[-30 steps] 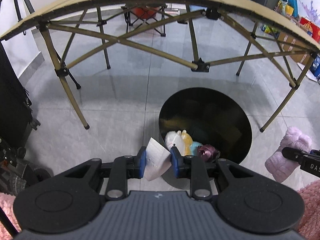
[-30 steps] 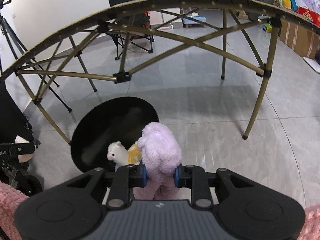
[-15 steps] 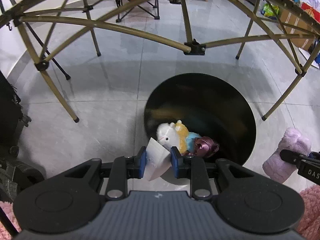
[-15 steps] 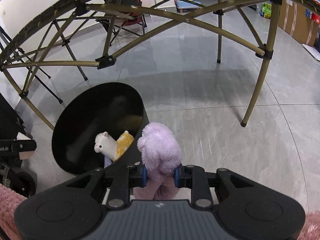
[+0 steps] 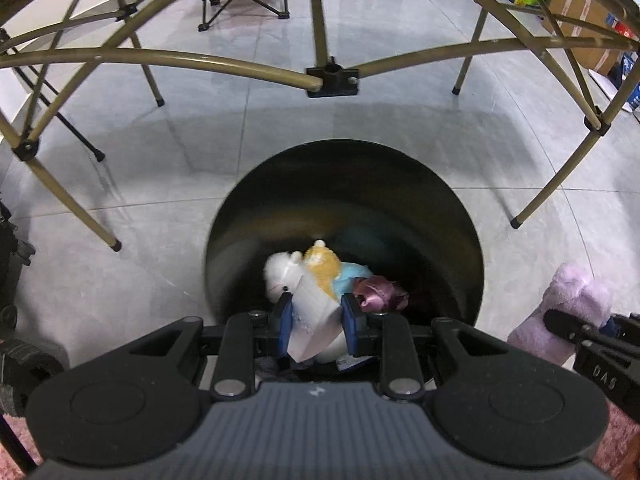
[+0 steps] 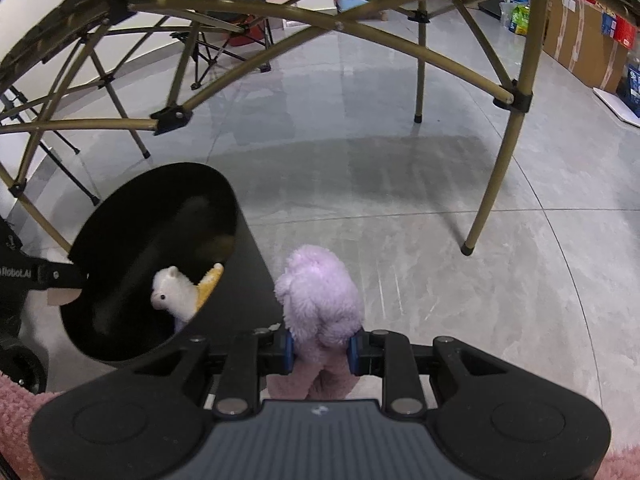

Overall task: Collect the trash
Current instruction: 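Open the left tool over the bin to drop the white paper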

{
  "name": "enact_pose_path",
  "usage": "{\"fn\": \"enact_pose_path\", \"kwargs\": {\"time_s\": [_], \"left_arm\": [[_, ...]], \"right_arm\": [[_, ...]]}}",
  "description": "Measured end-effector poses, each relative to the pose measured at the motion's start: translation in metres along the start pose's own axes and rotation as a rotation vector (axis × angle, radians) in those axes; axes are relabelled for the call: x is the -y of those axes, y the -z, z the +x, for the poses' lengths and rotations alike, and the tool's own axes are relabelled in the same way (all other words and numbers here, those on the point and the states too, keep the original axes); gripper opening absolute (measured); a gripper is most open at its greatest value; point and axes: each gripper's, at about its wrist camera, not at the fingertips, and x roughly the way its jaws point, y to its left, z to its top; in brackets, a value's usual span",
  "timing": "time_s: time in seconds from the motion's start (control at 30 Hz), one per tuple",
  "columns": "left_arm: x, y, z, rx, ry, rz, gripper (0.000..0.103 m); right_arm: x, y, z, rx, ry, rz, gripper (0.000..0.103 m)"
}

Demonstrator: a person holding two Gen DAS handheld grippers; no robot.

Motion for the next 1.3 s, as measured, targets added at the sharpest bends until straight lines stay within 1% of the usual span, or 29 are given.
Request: {"fn": "enact_pose_path", "kwargs": {"time_s": [0.23,0.43,0.53,0.57,0.63,0.7,0.73,0.8,0.87,1.3], "left_arm": [[0.019,-0.009,0.017,-0.026,-0.014,0.012,0.026],[0.027,-0.011,0.026,-0.051,-0.013,0.015,0.026],[0.027,-0.012,0.029,-0.054,-0.011,0.013,0.031],[0.026,-0.012,0.029,-0.054,-0.014,0.009,0.035],[0.025,-0.013,0.030,-0.056,-0.012,0.000,0.053],[0.024,-0.013,0.029,-0.057,-0.017,-0.016,0.093],[0.023,-0.013,0.028,-0.050,-0.022,-0.025,0.098],[0.023,-0.013,0.026,-0.041,-0.029,-0.025,0.100],[0.023,-0.013,0.027,-0.050,-0.025,-0.026,0.102],[0.020,-0.010,0.026,-0.053,-0.031,-0.027,0.103]], "right_arm": [[0.013,0.004,0.008,-0.009,0.012,0.021,0.023],[0.017,0.003,0.011,-0.013,0.013,0.037,0.023],[0.017,0.003,0.013,-0.018,0.007,0.036,0.023],[0.017,0.003,0.013,-0.018,0.007,0.038,0.023],[0.018,0.003,0.013,-0.016,0.006,0.043,0.023],[0.019,0.003,0.013,-0.017,0.005,0.046,0.023],[0.019,0.003,0.013,-0.018,0.004,0.046,0.023],[0.018,0.003,0.012,-0.017,0.001,0.044,0.023],[0.018,0.004,0.012,-0.016,0.001,0.043,0.023],[0.016,0.005,0.010,-0.014,-0.003,0.033,0.023]]}}
